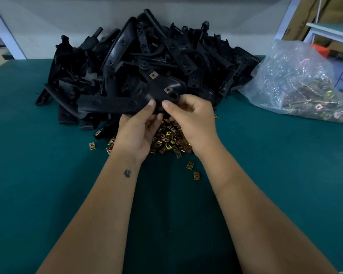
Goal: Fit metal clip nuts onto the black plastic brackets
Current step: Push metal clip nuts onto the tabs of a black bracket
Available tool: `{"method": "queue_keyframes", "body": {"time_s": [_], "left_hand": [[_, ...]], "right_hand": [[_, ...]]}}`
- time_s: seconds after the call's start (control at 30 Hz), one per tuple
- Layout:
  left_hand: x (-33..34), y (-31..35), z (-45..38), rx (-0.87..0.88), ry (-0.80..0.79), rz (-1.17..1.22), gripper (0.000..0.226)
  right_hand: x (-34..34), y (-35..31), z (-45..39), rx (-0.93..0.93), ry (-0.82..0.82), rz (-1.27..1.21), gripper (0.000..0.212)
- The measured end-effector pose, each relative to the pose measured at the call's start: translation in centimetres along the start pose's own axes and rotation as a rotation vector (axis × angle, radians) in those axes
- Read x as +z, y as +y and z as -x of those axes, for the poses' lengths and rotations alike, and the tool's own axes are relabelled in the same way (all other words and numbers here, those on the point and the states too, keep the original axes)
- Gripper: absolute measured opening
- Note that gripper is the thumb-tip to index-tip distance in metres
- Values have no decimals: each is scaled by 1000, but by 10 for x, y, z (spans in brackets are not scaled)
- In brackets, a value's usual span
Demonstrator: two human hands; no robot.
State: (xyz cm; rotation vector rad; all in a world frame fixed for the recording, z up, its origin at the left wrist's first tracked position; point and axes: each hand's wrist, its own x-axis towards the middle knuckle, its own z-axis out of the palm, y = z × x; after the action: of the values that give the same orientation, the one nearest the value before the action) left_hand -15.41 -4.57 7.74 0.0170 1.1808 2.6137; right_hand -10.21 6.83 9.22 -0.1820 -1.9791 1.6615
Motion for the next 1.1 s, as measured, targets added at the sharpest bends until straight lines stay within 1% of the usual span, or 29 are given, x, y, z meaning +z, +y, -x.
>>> {"method": "queue_keyframes", "body": {"time_s": [0.07,0.17,0.27,0.33,0.4,0.53,0.63,0.67,0.7,0.73,0.83,0.87,0.9,0.97,1.03,1.1], "left_hand": [[1,-1,0,-28,5,8,18],[2,2,-1,-57,15,71,20],[2,7,0,-40,8,154,20],[2,7,2,-22,-29,138,19],[4,5,6,-24,-65,72,22],[8,-3,11,-29,-74,-125,35],[11,-2,14,-29,-58,-106,29],[12,-1,15,-13,-53,-101,21],[12,0,15,24,-46,-133,12],[14,0,15,69,-40,-196,9],[25,-10,21,150,-53,-420,35],[33,-16,24,156,-75,-485,39],[43,-24,28,162,-106,-548,37],[69,-42,37,175,-196,-631,30],[101,-65,52,196,-306,-679,23],[133,-95,77,204,-425,-728,18]], "right_hand": [[-1,0,-1,14,40,-75,12],[-6,-2,-5,58,103,-231,7],[-13,-2,-8,135,74,-344,5],[-14,-1,-8,210,3,-420,2],[-11,1,-6,259,-39,-453,1],[-11,3,-2,276,32,-448,8],[-21,0,-3,293,126,-484,8],[-26,0,-2,301,163,-500,6],[-32,0,-1,308,195,-504,6],[-39,0,2,312,219,-499,6],[-66,-3,11,293,280,-495,8],[-77,-4,14,280,310,-505,8],[-89,-6,17,267,353,-529,8],[-114,-9,27,245,474,-622,9],[-144,-12,40,202,629,-725,16],[-176,-13,56,107,825,-772,24]]}}
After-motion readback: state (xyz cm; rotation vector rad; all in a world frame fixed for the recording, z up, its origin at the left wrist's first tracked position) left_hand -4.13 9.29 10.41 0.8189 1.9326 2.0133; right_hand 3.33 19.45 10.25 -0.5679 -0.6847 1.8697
